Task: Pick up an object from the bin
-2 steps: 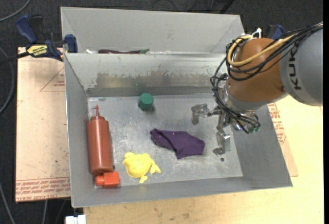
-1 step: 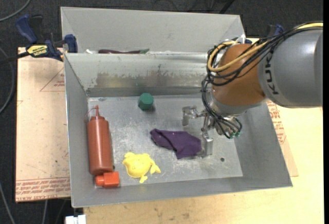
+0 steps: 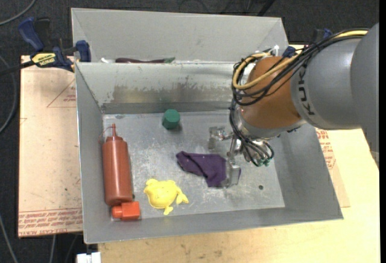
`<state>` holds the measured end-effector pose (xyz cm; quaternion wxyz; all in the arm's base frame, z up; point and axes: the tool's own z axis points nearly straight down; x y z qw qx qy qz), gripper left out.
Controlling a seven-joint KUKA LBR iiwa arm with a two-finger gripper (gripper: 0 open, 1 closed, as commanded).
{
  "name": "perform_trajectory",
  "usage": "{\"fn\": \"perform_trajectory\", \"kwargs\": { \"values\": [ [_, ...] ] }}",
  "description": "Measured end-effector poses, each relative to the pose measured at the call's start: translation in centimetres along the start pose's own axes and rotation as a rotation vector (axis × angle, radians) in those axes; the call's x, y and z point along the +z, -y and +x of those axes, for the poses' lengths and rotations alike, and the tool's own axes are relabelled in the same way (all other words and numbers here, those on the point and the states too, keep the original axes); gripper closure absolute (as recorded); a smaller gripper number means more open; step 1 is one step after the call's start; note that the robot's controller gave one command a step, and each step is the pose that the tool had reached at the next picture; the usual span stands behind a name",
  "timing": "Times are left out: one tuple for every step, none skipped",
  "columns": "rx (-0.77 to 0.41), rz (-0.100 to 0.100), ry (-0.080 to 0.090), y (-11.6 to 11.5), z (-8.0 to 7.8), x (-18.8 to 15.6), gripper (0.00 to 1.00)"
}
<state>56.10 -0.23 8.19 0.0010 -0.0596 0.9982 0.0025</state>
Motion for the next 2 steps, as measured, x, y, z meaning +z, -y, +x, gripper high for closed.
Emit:
{"fn": "perform_trajectory", "kwargs": {
  "values": [
    [-0.286, 0.001, 0.001, -1.81, -0.13, 1.13, 1.00],
    [-0.286, 0.001, 0.001, -1.82, -0.13, 1.13, 1.00]
  ]
}}
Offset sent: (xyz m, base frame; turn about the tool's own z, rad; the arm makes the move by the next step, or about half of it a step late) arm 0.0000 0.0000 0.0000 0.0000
